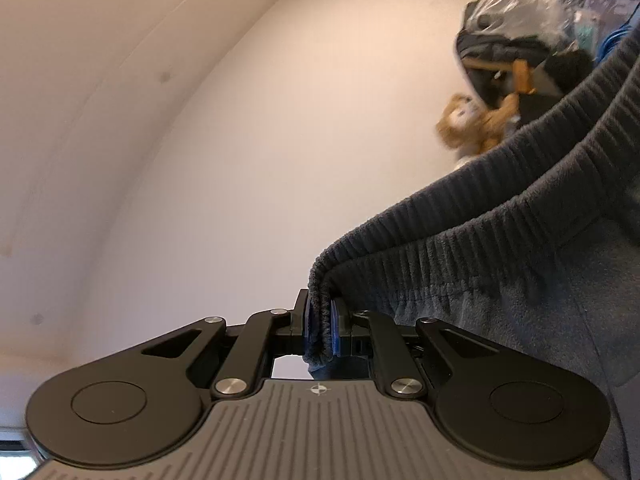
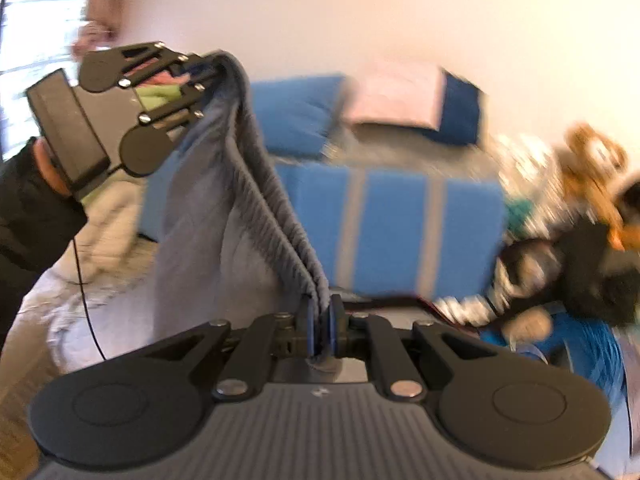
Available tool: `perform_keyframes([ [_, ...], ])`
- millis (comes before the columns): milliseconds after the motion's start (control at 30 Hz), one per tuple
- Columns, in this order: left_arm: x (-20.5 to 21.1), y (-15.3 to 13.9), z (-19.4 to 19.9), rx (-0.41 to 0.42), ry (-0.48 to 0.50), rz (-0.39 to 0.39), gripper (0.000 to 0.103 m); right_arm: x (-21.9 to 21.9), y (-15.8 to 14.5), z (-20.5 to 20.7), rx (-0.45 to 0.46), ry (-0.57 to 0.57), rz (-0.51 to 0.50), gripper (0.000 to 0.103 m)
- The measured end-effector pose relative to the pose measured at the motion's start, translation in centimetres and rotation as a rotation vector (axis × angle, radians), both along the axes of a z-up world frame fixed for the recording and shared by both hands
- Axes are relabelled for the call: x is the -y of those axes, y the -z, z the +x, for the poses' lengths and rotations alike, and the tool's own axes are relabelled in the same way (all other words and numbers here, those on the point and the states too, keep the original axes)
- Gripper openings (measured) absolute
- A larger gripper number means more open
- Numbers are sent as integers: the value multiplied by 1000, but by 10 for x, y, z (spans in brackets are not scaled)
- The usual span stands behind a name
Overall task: Fold clothes
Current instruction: 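Lift the grey garment with both grippers and stretch it between them, then lay the garment flat on the bed and open both grippers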
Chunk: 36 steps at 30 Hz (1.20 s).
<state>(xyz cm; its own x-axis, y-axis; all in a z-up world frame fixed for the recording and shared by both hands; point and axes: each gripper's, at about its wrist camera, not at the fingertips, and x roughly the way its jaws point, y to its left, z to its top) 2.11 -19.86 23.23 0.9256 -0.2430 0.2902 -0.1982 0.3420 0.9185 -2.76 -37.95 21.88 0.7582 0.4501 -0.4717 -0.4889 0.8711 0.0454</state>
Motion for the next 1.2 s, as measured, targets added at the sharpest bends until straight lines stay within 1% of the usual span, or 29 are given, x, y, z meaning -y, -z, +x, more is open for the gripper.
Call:
perform_keyframes([
  [100,54,50,31,-56,35,52,9,33,45,31,-94,95,-9,7],
  [200,99,93,56,-92,72,108,9,68,88,58,-194,178,13,7],
  [333,148,135,81,-144,124,177,10,109,145,83,-278,283,28,7],
  [467,190,176,106,-175,160,246,10,143,189,95,-356,356,58,7],
  [633,236,228,140,-208,166,344,10,166,227,102,-443,407,94,7],
  [800,255,280,170,-206,168,434,11,180,260,118,-505,445,114,7],
  [933,263,307,193,-259,164,446,12,185,277,126,-527,461,111,7],
  [967,265,311,199,-274,161,445,14,185,280,128,-532,466,111,7],
  [1033,270,319,210,-300,150,441,20,186,287,133,-539,476,109,7],
  [1067,273,321,215,-302,134,437,31,187,291,135,-545,480,111,7],
  [1100,275,322,221,-300,116,431,49,187,295,138,-552,484,113,7],
  [1133,277,324,227,-278,93,419,62,187,298,141,-559,490,113,7],
  [1167,280,326,235,-243,63,402,82,187,301,144,-567,496,114,7],
  [1200,283,325,241,-224,43,386,92,188,305,146,-577,501,116,7],
])
